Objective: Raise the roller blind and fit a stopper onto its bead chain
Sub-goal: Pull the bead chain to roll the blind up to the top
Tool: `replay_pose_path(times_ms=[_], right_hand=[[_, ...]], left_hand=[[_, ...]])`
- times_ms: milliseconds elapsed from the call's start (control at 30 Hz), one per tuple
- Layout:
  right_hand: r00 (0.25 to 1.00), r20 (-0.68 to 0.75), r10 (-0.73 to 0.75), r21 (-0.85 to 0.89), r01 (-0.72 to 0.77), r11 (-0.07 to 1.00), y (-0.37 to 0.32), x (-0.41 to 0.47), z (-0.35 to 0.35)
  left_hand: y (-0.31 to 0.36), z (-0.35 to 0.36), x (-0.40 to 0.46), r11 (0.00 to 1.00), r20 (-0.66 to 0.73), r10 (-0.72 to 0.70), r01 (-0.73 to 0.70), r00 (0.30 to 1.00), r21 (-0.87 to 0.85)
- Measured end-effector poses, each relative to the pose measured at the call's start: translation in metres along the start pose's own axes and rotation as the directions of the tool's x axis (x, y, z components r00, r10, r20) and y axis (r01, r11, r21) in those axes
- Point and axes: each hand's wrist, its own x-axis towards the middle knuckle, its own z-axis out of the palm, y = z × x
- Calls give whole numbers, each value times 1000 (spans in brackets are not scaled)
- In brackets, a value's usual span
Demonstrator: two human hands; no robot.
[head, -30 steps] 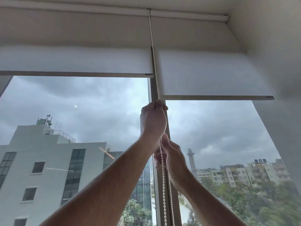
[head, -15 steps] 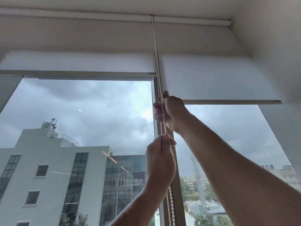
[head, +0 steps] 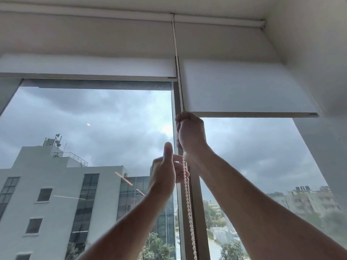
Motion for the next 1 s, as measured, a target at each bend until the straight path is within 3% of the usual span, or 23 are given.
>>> replay_pose_path(times_ms=[267,367,500,633,733,833,1000], right_hand=[[989,108,-104,-3,105,994,48,-61,-16],[986,135,-94,13,93,996,62,-74,-21],[979,189,-76,48,68,997,70,-82,-28],[938,335,89,150,-147,978,73,-78,-42],[943,302,137,204,-205,957,64,-61,-47],[943,283,175,232,-244,941,47,-39,-46],[941,291,172,247,-247,937,5,-2,-36]], left_hand=[[72,11,47,988,89,-63,75,994,-138],[86,27,52,994,57,-98,101,994,-51],[77,42,46,989,-69,74,-64,995,136],[61,42,33,967,-125,208,-185,970,173],[50,44,23,959,-131,229,-200,964,203],[40,44,10,978,-104,185,-173,977,120],[20,38,-8,942,-125,313,-291,941,169]])
